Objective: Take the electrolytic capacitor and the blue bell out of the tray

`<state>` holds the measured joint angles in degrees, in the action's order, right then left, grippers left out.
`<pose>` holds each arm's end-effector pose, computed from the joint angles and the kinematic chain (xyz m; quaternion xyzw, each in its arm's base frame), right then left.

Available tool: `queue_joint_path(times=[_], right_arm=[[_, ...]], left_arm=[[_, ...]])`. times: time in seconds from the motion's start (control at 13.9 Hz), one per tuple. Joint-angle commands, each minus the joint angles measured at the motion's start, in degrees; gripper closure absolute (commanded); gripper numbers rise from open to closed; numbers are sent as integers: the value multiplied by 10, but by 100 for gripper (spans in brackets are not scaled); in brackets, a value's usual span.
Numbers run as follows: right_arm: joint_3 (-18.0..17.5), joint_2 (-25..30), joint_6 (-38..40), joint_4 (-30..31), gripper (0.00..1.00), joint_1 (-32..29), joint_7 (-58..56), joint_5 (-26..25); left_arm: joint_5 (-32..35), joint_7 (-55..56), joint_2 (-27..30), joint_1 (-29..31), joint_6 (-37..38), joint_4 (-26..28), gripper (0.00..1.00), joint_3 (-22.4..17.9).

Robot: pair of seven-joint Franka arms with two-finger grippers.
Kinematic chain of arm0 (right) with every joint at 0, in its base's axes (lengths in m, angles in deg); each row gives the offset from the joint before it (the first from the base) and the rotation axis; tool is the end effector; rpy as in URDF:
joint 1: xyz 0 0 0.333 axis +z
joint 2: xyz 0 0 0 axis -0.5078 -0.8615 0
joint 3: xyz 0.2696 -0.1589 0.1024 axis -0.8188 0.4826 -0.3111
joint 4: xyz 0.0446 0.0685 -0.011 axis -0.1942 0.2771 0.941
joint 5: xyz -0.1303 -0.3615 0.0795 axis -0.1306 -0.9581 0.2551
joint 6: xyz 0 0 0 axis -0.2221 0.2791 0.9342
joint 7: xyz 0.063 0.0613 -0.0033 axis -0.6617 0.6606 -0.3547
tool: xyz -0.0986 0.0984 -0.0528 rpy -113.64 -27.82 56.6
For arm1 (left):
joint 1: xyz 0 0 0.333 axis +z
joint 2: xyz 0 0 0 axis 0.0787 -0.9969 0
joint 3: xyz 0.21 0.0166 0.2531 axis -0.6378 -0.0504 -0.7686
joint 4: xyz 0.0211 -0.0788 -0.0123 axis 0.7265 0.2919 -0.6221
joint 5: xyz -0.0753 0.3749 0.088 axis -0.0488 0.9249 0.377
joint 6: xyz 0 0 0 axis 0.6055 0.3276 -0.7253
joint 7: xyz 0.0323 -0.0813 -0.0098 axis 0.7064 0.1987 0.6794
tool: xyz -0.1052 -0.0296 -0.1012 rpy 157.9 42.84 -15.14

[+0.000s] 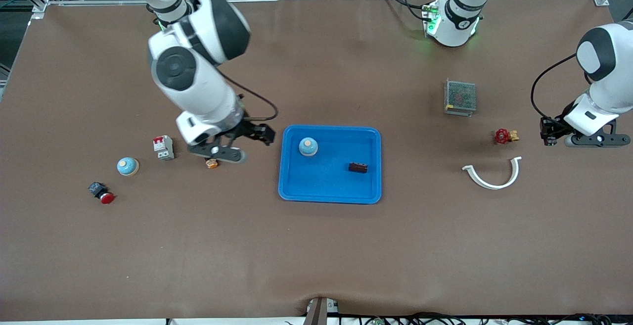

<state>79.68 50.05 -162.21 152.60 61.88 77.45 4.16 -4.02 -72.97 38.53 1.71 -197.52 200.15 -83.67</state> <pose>0.5618 0.3829 0.4074 -0.9912 0.1200 0.0240 0.0510 0.5175 0.1285 0.3371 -0.9986 0.0332 -0.0106 0.0404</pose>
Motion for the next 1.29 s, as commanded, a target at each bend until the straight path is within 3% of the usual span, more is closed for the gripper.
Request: queue_joint_path(times=[0.0,0.22,0.5,0.65,0.93,1.22], right_arm=[[9,-60,-62,-8,0,64,105,-40],[9,-114,-114,-8,0,97,148,-72],[10,-146,-133,-8,0,108,147,-78],[10,-152,-150,-4,0,106,144,-105],[9,-187,-194,-4,0,114,140,-107],[9,-203,-202,-3,0,117,134,-115]], left_arm=[[-11,-37,35,-44,-22,40,100,-54],[-12,-104,44,-47,-48,67,100,-98],[-11,-129,52,-65,-70,89,100,-133],[-11,-130,62,-65,-72,102,100,-133],[-12,-117,76,-72,-132,158,100,-133],[-12,-58,98,-82,-138,187,100,-115]])
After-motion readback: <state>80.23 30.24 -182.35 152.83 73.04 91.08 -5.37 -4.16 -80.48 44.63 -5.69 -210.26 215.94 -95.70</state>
